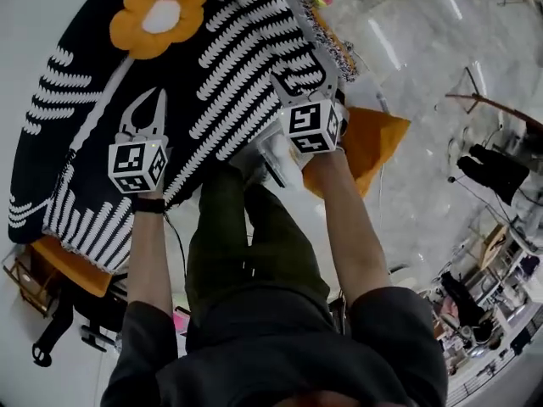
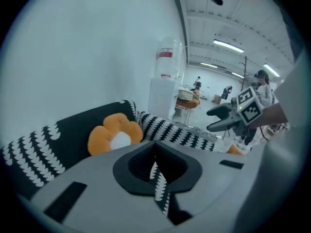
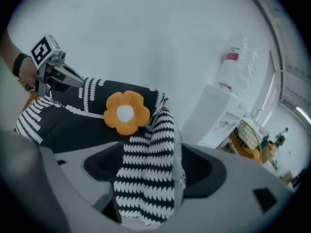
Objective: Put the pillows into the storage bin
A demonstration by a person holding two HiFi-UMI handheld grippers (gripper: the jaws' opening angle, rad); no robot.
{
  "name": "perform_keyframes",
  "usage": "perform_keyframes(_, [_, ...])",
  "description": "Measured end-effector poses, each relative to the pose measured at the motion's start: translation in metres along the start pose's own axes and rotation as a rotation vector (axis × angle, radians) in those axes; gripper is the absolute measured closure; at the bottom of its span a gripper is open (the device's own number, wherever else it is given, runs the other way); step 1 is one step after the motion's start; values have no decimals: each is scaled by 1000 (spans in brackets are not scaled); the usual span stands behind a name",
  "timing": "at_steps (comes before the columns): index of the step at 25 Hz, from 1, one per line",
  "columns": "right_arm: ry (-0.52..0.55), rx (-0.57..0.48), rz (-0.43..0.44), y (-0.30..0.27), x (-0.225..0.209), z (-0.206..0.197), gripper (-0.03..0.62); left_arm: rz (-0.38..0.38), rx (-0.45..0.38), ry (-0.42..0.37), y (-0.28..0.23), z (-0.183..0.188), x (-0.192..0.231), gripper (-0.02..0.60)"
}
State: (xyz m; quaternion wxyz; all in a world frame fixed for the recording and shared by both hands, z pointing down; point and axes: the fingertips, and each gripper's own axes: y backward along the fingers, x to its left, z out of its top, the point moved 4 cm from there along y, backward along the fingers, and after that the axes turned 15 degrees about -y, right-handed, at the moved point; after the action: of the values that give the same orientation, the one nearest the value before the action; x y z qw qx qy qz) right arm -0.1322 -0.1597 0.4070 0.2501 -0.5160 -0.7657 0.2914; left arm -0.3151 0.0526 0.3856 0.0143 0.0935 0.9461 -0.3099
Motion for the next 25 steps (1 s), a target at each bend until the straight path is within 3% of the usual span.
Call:
perform_keyframes(4, [126, -16, 90, -38, 36, 52, 237, 98, 10, 90, 21, -22, 37, 577])
perform_keyframes(12, [313, -18, 198, -122, 113, 108, 237, 130, 36, 150, 19, -62, 90, 577])
perform_keyframes(21, [529, -27, 243, -229, 173, 157, 237, 158, 52, 204, -2, -105, 146, 577])
perform_keyframes(25, [637, -49, 214, -274, 186, 174, 237, 170, 74, 232, -11, -128, 163, 577])
